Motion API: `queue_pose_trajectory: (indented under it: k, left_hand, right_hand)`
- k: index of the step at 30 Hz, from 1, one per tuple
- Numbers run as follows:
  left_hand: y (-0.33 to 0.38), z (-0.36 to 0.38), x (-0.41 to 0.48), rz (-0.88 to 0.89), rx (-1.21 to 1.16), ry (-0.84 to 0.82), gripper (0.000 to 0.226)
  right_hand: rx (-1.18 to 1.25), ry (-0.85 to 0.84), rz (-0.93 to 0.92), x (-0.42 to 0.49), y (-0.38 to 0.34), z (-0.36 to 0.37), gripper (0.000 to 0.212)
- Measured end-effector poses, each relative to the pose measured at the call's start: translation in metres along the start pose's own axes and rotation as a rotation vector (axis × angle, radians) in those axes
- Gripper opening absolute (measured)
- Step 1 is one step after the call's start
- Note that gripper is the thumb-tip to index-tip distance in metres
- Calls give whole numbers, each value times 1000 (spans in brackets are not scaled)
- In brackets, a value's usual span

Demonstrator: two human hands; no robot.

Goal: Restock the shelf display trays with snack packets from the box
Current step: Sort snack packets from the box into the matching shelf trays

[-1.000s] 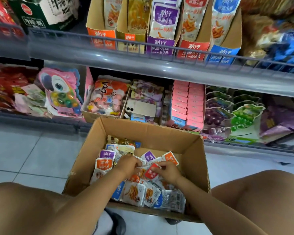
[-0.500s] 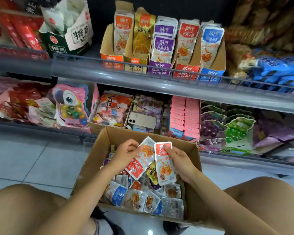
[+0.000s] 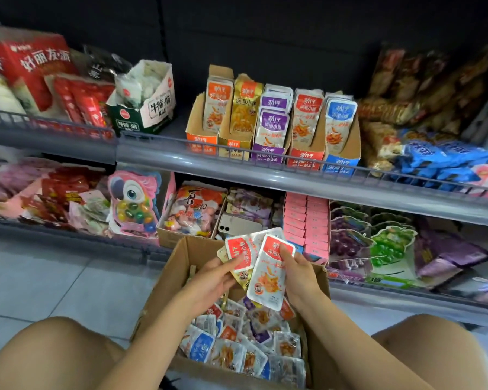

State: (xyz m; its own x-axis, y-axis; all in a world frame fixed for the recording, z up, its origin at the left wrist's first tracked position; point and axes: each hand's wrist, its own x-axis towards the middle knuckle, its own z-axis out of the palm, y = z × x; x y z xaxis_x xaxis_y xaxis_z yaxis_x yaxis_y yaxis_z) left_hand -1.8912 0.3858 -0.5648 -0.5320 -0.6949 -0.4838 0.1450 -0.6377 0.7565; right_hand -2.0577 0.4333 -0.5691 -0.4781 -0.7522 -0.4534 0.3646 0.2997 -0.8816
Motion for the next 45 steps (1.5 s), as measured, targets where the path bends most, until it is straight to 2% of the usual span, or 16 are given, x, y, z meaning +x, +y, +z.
queue_pose_trajectory:
  k: [4,5,8,10,13,16,18,20,25,29,32,35,37,40,43,45]
  left_hand:
    - [4,4,-8,74,-17,64,32]
    - [7,4,-10,76,7,96,37]
    - [20,-6,-12,112,182,201,74]
    - [23,-23,-1,182,342,253,83]
    - [34,-33,4,222,572,230,60]
    - [56,-4,-17,230,696,136,48]
    - [64,16,-24,289,638,133,32]
    - [70,30,-26,311,560,169,30]
    - [80,48,-31,280,506,87,9]
    - [83,52,-26,246,555,25,31]
    - [78,59,-22,237,597,27,28]
    - [73,65,-18,247,633,52,28]
    - [77,68,-18,271,603,69,27]
    - [92,64,-17,278,585,54,31]
    - [112,59,-15,315,659,2,34]
    - [124,61,-12,345,698,-21,30]
  right_hand:
    - [-39,-65,-4,-12,-8,5,27]
    - [-82,-67,-37,-15,-11,5,27]
    - [-174,-34,-156,-20,-27,-2,25]
    - [-221,-26,-206,-24,-44,-8,27]
    - [-351,-98,-295,-26,-66,-11,25]
    - [-503,-195,-372,-25,-75,0,21]
    - [-531,-226,-361,-24,-74,10,19]
    - [-483,-222,-320,-24,-73,21,17]
    - [-298,-89,-294,-20,-81,35,23]
    - [-151,-19,-301,-17,-92,36,13]
    - [-131,85,-385,-11,-99,38,22]
    - [-8,99,-374,-8,-106,40,18]
    - [26,47,-326,-7,-116,39,18]
    - [57,-183,-236,-3,-138,29,22]
    - [-87,-409,-205,2,-157,12,30]
    - [-181,-422,-250,7,-168,2,30]
